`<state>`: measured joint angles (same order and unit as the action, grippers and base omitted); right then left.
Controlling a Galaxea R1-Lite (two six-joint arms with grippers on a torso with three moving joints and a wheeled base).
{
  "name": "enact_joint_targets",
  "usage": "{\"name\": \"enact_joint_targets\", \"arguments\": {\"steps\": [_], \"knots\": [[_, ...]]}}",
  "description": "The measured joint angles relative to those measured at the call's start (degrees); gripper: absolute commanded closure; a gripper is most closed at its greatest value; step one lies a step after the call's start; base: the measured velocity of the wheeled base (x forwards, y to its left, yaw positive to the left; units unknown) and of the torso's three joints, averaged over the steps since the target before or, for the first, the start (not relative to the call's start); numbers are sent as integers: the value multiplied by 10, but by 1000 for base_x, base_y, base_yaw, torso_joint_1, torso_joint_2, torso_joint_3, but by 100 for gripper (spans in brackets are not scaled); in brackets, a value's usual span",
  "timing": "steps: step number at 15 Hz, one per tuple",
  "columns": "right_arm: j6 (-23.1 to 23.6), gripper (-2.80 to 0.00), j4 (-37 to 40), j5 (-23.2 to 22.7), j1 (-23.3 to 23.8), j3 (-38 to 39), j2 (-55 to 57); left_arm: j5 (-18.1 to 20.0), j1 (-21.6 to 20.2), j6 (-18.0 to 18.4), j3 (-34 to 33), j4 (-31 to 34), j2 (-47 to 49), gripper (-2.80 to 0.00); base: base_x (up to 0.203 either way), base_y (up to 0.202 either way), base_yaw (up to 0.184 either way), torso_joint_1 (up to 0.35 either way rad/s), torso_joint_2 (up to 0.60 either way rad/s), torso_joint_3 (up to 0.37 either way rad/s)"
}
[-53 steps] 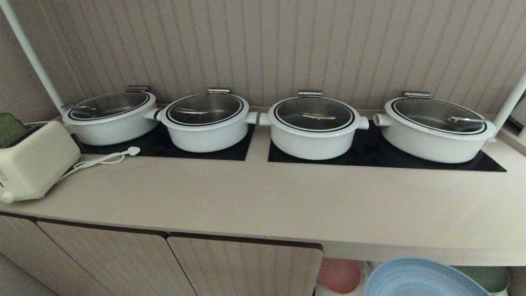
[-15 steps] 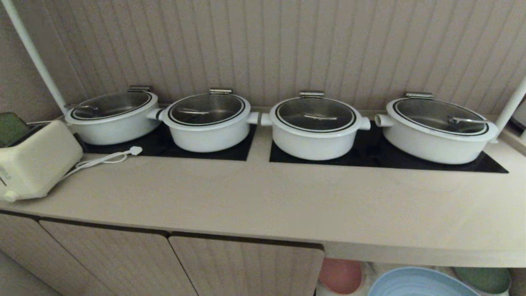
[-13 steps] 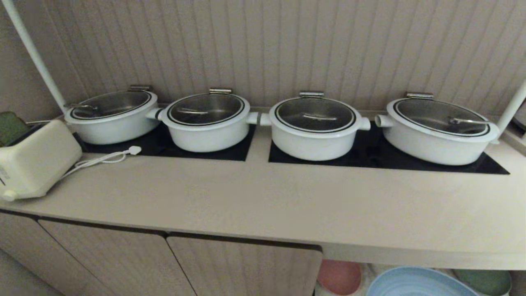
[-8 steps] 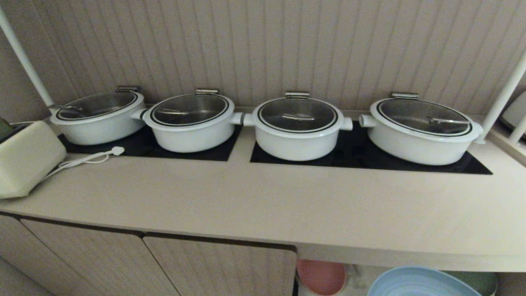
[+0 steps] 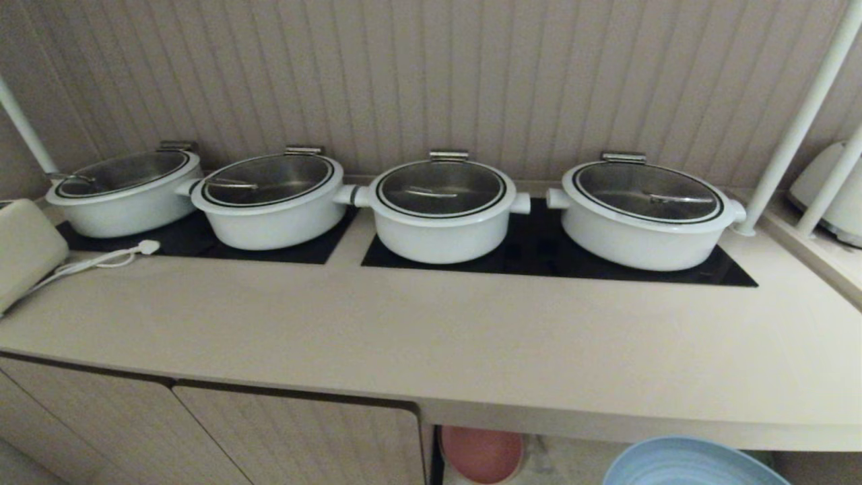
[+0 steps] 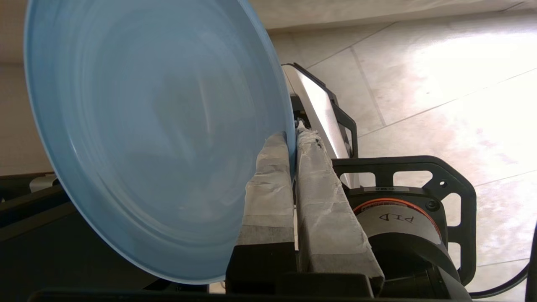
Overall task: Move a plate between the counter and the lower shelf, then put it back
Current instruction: Put the plate in the cupboard
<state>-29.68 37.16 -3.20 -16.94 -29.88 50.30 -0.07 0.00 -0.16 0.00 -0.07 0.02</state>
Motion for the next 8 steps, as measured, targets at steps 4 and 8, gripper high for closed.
{"name": "enact_joint_targets", "arguments": {"steps": [4,8], "knots": [[0,0,1,0,0,0,0,0,0,0,0,0,0,0,0,-196,0,3,1,1],[0,0,5,1,0,-1,-6,0,0,0,0,0,0,0,0,-194,-1,1,2,2]]}}
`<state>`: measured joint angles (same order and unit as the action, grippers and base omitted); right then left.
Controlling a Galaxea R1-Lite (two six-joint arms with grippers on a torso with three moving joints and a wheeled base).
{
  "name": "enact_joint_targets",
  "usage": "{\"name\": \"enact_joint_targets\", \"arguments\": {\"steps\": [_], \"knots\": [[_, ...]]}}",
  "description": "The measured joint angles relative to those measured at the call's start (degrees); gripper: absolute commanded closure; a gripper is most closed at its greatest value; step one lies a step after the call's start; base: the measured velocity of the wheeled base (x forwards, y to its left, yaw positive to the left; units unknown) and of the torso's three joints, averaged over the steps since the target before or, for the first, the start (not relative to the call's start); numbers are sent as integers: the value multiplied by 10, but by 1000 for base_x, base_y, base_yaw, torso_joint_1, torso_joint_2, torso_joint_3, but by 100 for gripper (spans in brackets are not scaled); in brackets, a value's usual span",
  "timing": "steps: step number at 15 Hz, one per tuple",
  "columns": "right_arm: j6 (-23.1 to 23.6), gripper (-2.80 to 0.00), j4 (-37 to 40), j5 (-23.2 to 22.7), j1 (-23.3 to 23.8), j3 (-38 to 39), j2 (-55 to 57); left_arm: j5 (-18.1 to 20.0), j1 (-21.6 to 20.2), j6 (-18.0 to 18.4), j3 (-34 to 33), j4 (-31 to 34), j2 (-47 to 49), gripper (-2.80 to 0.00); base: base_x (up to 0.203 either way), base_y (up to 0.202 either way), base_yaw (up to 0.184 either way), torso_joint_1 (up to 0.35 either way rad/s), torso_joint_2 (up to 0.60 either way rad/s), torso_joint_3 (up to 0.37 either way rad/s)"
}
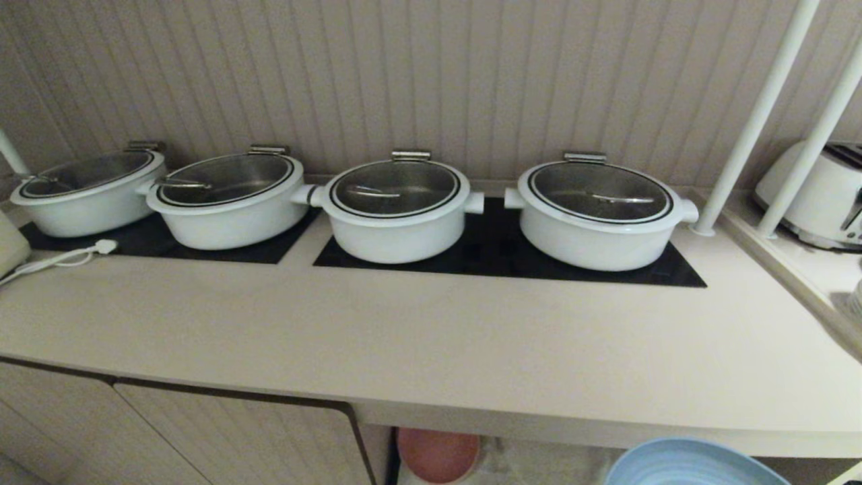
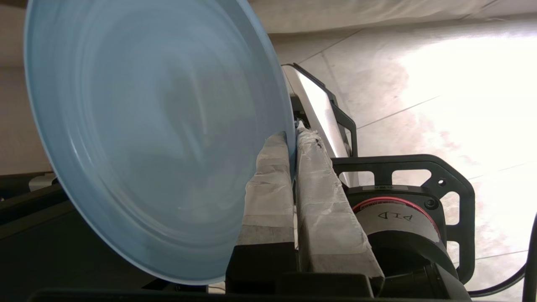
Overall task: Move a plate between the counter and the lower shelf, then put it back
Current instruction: Put the plate in the cupboard
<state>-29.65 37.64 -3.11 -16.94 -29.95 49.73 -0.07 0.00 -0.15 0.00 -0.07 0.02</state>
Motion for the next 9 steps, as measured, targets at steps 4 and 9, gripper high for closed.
{"name": "enact_joint_targets", "arguments": {"steps": [4,9], "knots": [[0,0,0,0,0,0,-2,0,0,0,0,0,0,0,0,-196,-1,1,1,5],[0,0,0,0,0,1,-3,0,0,0,0,0,0,0,0,-196,0,4,2,2]]}}
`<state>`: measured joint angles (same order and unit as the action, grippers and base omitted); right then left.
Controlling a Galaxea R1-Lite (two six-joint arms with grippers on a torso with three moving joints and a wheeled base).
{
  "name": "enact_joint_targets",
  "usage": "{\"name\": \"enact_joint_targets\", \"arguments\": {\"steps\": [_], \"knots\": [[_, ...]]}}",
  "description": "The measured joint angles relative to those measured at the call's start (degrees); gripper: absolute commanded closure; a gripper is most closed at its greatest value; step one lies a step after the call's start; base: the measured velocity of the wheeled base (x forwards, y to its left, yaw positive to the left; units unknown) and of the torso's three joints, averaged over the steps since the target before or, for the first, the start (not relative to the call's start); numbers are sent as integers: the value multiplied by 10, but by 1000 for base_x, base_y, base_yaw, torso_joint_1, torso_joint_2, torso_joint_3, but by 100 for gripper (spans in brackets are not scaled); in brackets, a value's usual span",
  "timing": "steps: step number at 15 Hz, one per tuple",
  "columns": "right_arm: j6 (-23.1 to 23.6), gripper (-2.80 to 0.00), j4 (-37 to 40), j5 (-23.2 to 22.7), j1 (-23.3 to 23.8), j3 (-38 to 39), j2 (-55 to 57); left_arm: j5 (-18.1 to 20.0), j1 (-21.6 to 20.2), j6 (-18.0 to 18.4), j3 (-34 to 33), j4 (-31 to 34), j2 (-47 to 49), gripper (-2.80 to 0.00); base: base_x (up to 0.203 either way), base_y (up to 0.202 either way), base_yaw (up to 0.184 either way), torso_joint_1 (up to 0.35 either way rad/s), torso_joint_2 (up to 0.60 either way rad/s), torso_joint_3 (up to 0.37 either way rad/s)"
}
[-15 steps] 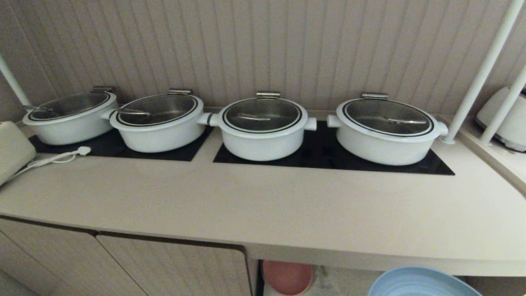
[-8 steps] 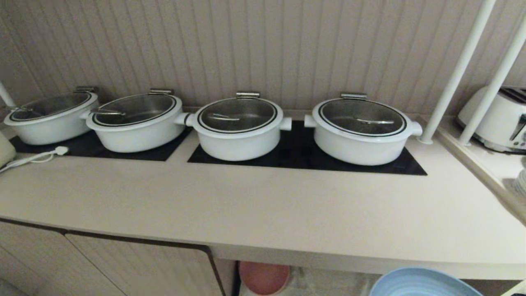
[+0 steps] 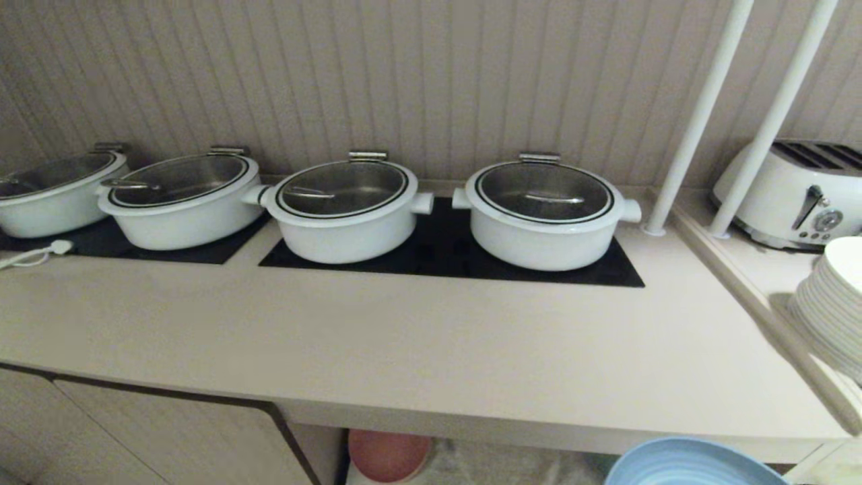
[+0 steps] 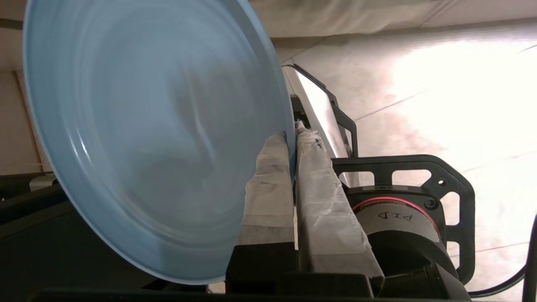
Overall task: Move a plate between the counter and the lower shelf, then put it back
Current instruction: Put the plate in the cupboard
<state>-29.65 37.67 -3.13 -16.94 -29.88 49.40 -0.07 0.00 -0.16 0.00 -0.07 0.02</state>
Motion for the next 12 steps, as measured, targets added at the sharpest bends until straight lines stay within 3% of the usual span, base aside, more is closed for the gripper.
{"name": "enact_joint_targets", "arguments": {"steps": [4,12], "knots": [[0,0,0,0,0,1,0,0,0,0,0,0,0,0,0,-163,1,2,1,2],[0,0,0,0,0,1,0,0,0,1,0,0,0,0,0,0,0,0,0,0]]}}
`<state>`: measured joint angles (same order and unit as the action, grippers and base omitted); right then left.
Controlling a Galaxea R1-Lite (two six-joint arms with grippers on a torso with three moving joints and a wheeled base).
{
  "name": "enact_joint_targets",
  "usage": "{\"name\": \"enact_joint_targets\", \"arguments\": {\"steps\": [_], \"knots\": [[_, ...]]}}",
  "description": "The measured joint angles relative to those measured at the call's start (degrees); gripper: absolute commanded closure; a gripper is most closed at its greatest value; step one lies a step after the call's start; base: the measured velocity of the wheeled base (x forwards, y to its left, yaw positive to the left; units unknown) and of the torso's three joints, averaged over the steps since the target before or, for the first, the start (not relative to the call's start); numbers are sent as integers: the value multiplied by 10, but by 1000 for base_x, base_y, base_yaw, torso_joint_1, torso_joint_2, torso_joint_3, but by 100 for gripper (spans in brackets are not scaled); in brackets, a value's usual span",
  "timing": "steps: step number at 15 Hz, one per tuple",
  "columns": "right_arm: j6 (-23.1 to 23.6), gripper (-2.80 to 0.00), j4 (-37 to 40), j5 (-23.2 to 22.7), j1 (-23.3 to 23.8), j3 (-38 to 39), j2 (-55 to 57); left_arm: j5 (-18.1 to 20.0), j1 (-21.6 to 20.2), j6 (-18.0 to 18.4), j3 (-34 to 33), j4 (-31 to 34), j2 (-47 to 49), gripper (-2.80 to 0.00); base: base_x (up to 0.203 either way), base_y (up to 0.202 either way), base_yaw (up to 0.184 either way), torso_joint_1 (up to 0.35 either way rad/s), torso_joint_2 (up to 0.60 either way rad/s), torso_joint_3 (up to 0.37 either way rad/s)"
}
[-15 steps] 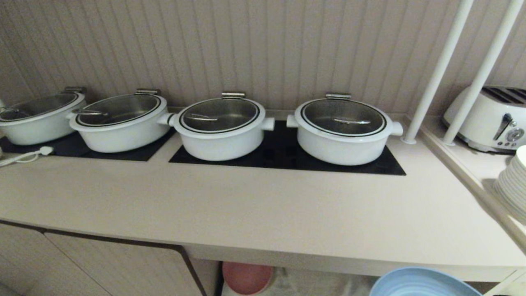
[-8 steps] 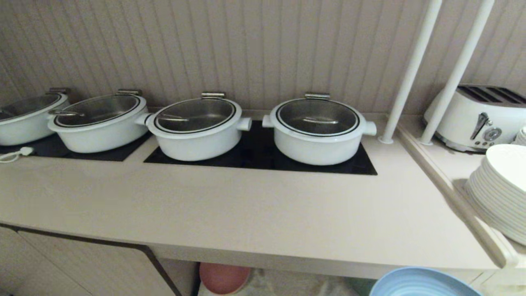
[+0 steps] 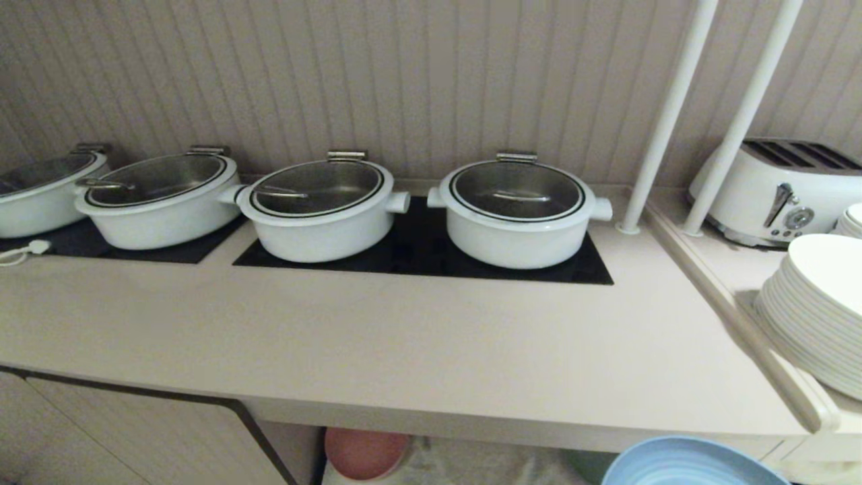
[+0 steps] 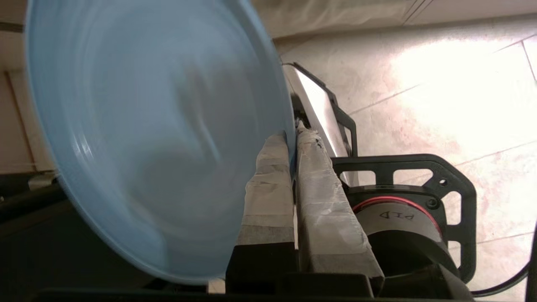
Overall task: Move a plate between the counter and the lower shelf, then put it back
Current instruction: Put the plate in the cupboard
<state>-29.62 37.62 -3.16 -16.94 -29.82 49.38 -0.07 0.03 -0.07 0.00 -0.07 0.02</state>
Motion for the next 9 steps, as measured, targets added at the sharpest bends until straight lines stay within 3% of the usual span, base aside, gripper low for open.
{"name": "enact_joint_targets", "arguments": {"steps": [9], "knots": [[-2,0,3,0,0,0,-6,0,0,0,0,1,0,0,0,0,0,0,0,0]]}}
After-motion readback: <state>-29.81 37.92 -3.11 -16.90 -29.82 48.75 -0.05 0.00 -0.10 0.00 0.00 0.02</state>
